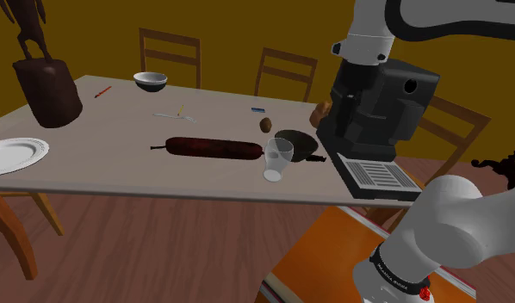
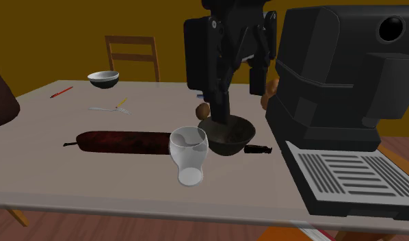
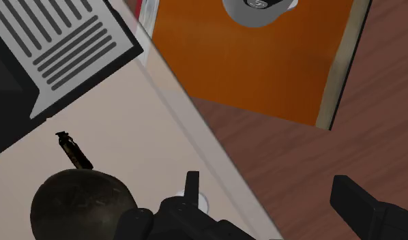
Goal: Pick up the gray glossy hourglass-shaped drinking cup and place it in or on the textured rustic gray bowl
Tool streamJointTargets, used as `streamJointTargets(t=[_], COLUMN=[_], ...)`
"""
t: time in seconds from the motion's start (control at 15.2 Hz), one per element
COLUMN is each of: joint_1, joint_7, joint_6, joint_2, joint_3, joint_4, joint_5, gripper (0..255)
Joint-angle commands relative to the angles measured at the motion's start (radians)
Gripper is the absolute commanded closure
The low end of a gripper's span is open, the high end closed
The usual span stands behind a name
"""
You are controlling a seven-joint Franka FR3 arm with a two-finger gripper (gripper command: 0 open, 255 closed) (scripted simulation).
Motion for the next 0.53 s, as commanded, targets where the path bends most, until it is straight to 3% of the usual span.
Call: streamJointTargets(t=[0.0,0.46], joint_1=[0.000,-0.018], joint_7=[0.000,-0.062], joint_6=[0.000,0.263], joint_2=[0.000,0.163], joint_3=[0.000,-0.044], joint_4=[0.000,-0.054], joint_5=[0.000,-0.051], gripper=[0,0])
